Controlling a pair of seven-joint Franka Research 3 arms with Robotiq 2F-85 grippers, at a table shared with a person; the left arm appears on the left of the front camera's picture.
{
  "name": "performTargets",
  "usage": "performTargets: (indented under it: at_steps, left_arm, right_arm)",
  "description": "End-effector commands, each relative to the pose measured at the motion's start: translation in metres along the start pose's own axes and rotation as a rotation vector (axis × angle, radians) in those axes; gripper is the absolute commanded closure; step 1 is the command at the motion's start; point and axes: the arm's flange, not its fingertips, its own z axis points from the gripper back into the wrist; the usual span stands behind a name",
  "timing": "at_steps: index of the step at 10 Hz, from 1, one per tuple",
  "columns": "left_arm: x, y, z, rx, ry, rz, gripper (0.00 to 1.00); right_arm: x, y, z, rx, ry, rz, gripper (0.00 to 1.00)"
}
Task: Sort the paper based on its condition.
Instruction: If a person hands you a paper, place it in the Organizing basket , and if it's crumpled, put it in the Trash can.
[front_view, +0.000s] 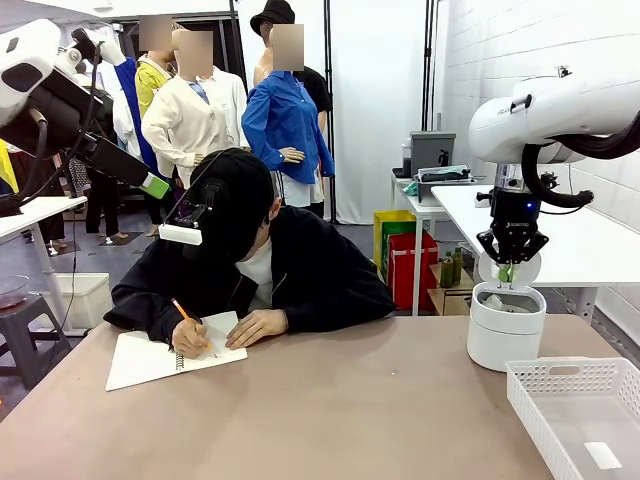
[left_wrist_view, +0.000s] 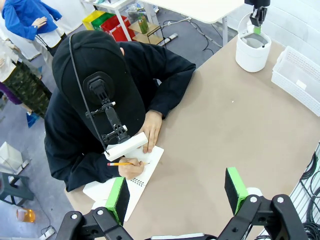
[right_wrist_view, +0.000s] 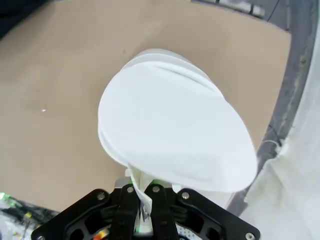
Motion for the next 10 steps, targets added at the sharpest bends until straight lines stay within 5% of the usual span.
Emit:
performTargets:
  at_steps: [1,2,7,10]
  left_arm:
    - [-0.001,0.001,0.0,-0.003,-0.006,0.003,0.0]
    - [-0.001,0.001,0.0,-0.003,-0.006,0.003,0.0]
    - [-0.001,0.001,0.0,-0.003,-0.006,0.003,0.0]
    - [-0.001,0.001,0.0,-0.003,-0.006,0.003,0.0]
  right_arm:
    - [0.002,0.0,-0.002,0.0,-0.018,0.0,0.99]
    - [0.0,0.0,0.0,0.0,0.0,0.0,0.99]
    - [-0.032,0.011,-0.003,-0.006,0.002,-0.001,0.07]
    - [-0.036,0.01,-0.002,-0.009,0.016,-0.017,0.0]
